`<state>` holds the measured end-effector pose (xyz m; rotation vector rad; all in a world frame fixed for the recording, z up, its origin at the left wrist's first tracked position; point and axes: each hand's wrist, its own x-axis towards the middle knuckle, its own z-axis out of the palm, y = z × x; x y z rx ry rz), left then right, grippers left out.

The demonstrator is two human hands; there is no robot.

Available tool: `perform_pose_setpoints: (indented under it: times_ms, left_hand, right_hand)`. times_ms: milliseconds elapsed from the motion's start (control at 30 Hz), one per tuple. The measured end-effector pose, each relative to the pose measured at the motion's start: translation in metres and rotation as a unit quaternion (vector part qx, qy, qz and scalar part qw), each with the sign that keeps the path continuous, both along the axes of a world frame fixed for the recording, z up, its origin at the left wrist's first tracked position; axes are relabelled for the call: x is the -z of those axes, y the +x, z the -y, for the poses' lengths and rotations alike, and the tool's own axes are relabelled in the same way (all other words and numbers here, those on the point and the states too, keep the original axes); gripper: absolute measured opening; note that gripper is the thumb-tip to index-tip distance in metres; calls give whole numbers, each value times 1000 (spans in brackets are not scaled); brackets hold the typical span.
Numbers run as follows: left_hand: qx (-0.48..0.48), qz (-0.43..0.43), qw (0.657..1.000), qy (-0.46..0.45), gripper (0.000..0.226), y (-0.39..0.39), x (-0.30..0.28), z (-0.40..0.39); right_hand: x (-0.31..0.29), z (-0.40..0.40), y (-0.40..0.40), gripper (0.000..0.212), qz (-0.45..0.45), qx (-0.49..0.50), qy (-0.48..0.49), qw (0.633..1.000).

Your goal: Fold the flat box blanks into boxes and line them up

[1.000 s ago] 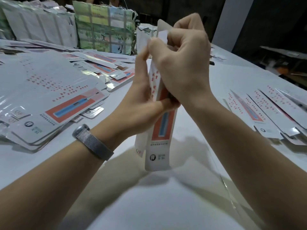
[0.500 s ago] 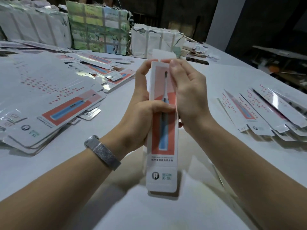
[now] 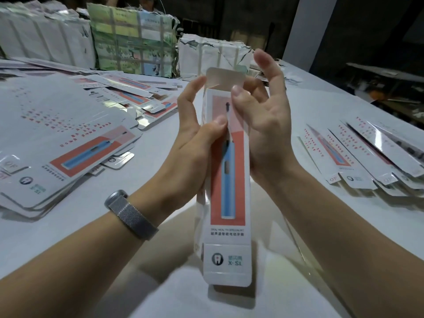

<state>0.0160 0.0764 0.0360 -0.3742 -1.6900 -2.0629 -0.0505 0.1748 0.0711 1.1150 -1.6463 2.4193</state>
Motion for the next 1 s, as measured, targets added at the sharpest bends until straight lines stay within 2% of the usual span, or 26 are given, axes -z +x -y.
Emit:
perform_pose_setpoints:
  times_ms: [100, 200, 300, 433, 633, 900, 1000]
  left_hand:
    - [8, 18, 1000, 11, 56, -1, 0, 2]
    - [-5, 40, 999, -1, 56, -1, 0, 2]
    - [-7, 41, 999, -35, 55, 1, 2, 3]
    - [-15, 26, 996, -85, 54, 3, 1, 3]
    - [5, 22, 998, -63, 53, 3, -2, 4]
    - [-14, 5, 993, -117, 59, 3, -3, 6]
    - [4, 6, 994, -106, 61, 3, -3, 8]
  right_hand:
    - [2, -2, -1, 26, 11, -15, 6, 1000]
    - [5, -3, 0, 14, 9, -15, 32, 999]
    - [2, -5, -3, 20, 40, -16, 57, 997]
    - [-4, -10, -9, 16, 52, -66, 73, 994]
    - [-12, -17, -18, 27, 29, -65, 126, 990]
    - [-15, -18, -21, 25, 47, -55, 140, 988]
    - [-15, -19, -23, 26, 31, -50, 154, 986]
